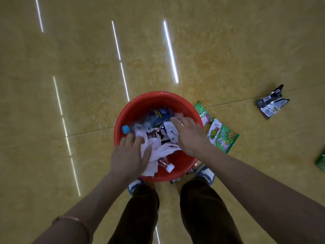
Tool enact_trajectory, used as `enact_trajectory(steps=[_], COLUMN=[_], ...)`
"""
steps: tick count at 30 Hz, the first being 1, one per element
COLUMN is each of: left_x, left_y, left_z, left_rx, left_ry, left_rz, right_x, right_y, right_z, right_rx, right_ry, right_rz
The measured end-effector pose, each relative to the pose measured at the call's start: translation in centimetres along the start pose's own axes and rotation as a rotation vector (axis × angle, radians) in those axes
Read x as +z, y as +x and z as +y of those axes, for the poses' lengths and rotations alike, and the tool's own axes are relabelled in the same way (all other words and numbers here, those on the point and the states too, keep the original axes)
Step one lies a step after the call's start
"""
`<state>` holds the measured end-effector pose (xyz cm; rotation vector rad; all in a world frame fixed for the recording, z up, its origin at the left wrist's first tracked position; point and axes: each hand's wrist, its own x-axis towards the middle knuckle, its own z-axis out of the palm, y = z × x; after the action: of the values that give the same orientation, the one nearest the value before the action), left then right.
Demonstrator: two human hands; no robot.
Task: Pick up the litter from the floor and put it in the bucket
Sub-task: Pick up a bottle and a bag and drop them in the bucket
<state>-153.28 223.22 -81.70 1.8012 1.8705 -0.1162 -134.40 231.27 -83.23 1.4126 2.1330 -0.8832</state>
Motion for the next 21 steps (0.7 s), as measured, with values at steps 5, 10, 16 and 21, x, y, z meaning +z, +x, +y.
enact_trajectory(steps=[5,10,16,21], left_x=[3.3,7.7,11.0,9.3], left_y=[-2.5,1.0,2.6,1.7], left_z=[2.5,3.9,3.2,2.3], left_rx=[-0.254,-0.243,-0.329,-0.265], left_ry=[-0.041,-0.383,-0.383,-0.178], left_rz=[-0.526,-0.642,-0.775,-0.677], right_x=[0.0,3.0,5.2,3.9], right_y=[-1.4,-1.6,-2.5,-3.0], right_z=[0.4,3.2,5.1,5.2], right_rx=[0.018,0.02,0.012,0.002], right_ry=[0.025,0.056,0.115,0.124], right_rz=[-0.091,-0.091,-0.104,-0.126])
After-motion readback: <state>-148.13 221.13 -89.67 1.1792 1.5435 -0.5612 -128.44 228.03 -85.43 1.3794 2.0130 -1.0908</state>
